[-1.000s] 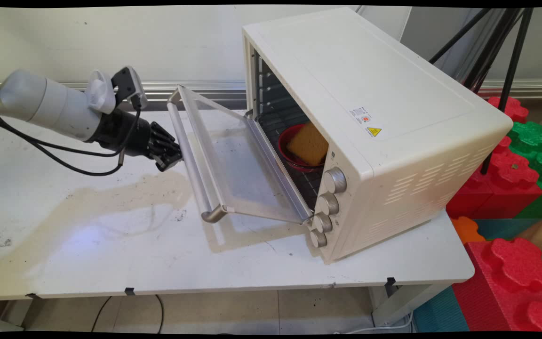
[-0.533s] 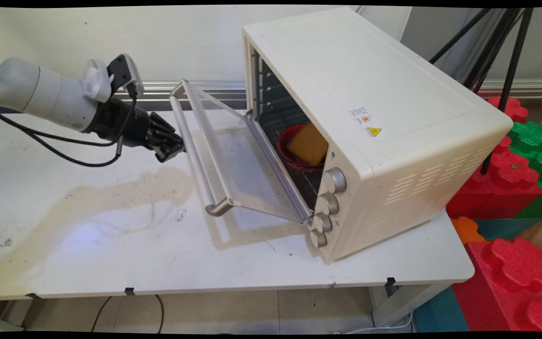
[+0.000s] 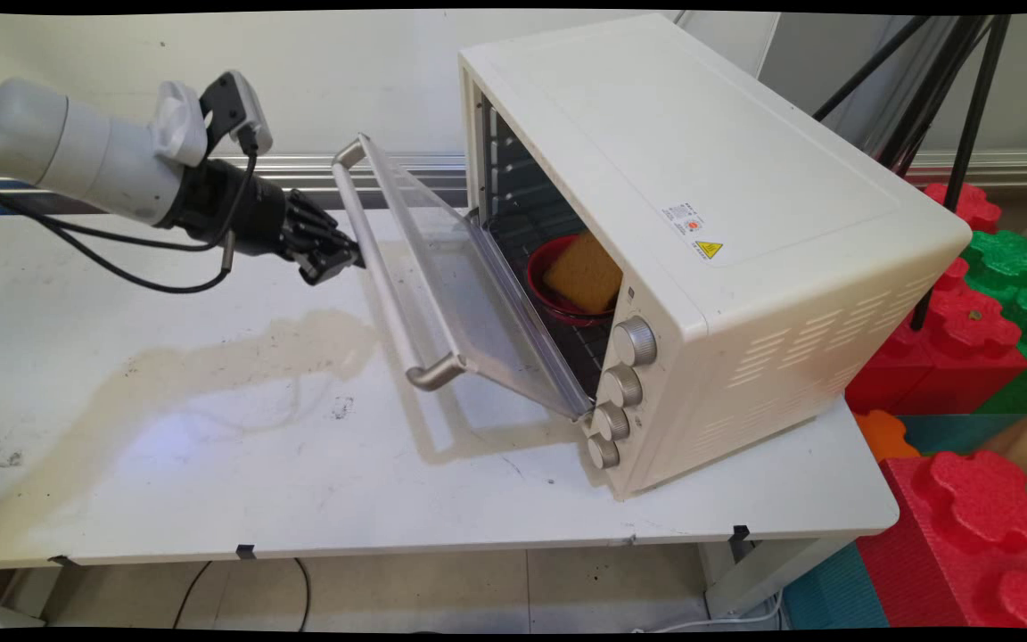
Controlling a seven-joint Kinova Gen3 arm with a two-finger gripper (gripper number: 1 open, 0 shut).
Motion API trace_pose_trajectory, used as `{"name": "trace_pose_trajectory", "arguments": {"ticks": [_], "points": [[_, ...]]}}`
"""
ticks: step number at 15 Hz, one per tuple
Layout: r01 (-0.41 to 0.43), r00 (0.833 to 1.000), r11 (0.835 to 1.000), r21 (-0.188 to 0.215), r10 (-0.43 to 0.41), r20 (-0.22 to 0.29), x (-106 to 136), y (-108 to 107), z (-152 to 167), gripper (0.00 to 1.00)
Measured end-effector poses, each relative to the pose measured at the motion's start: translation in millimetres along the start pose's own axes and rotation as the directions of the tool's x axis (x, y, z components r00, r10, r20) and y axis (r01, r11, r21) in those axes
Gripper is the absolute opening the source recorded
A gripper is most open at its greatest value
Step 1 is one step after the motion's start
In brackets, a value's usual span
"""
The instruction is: Close the oven
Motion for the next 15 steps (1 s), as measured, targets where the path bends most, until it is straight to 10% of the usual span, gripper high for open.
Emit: {"name": "trace_pose_trajectory", "arguments": {"ticks": [15], "points": [[-0.023,0.996,1.000,0.008,0.024,-0.092,51,-12,-5,0.00]]}}
